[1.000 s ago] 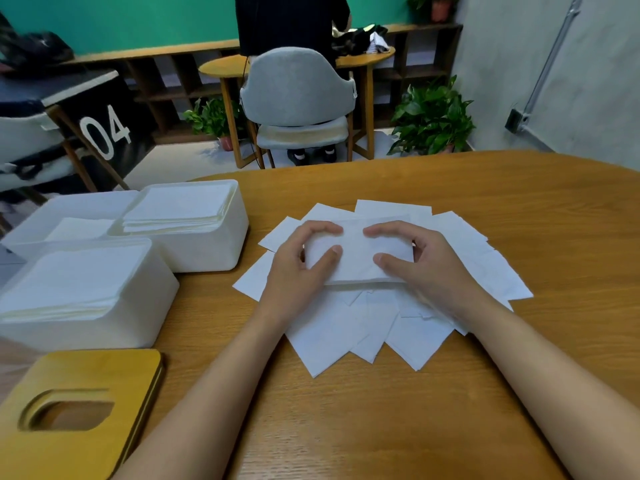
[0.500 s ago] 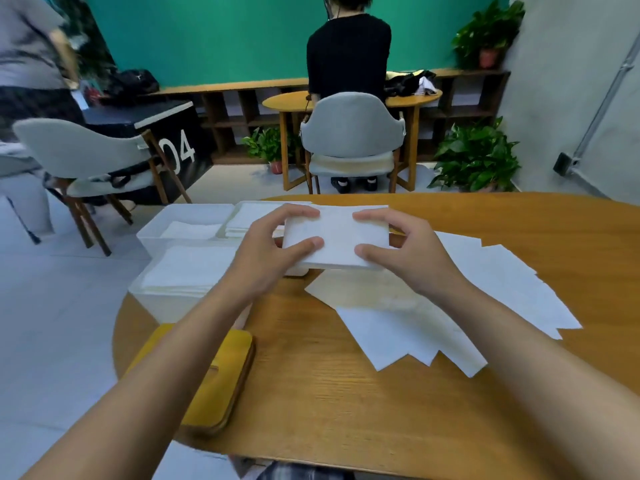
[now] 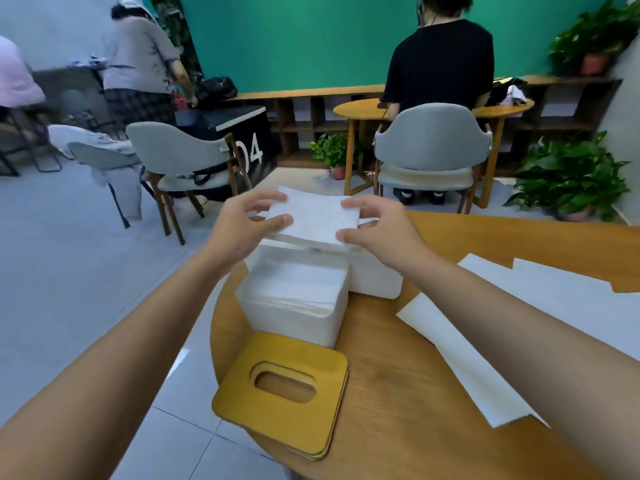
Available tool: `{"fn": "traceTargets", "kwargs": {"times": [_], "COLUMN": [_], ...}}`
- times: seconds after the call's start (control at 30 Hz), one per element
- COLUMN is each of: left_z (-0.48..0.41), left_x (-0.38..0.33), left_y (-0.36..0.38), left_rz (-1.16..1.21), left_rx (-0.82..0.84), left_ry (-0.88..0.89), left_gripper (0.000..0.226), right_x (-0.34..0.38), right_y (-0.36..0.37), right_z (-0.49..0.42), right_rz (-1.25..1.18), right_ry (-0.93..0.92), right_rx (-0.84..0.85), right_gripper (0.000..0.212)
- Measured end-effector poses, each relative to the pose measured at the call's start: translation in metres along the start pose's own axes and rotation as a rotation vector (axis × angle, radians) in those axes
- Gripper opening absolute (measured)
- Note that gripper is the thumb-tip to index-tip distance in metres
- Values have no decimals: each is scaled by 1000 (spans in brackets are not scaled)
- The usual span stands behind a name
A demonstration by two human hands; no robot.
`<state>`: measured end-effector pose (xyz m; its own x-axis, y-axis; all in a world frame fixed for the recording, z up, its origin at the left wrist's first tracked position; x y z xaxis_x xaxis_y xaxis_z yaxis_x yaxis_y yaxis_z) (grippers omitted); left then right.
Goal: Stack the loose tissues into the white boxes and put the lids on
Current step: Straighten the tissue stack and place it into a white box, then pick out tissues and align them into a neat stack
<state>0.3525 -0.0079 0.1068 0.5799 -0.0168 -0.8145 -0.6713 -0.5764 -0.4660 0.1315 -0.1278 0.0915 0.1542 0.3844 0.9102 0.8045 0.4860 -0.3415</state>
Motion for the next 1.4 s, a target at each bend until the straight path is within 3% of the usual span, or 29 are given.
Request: {"fn": "traceTargets", "kwargs": {"times": [0.27,0.6,0.87,0.93,1.2,1.3,1.4], "left_z": [-45,-76,-78,-81,-85,-86,-84], "left_x": [58,80,85,85,85,78,57], "left_y": [-33,-19,-9,-6,2,-3,-11], "left_rz": [-241,-709,-862,-881,-963,-952,-932], "left_rx": [20,183,318,350,478,463,347], "left_ry": [-111,6,5,-18,-64,-37,61], "left_gripper": [29,25,25,24,26,30,47], "right_x": [0,-15,-14,-15,-17,-8,9], "right_y": [57,96,110,113,121,115,102], "right_z": [-66,-94,-100,-103,-109,-102,-92], "right_rz": [187,683,928,982,1057,1062,958], "right_ry": [37,3,11,26,54,-18,-88], "right_rx": [57,226,284,318,454,389,272], "right_gripper": [53,51,27,36,26,32,56]}}
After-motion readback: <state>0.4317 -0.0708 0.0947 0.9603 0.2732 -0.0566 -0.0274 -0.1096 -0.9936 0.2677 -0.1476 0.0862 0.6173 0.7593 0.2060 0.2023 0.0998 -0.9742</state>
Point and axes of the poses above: each hand's wrist, its own z-axis away from the middle knuckle, its own y-axis out of the palm, x = y × z, the point moved 5 cm from there along -z, towards the middle knuckle, and after that the axes turned 1 degree about -x, right-handed, at the moved point
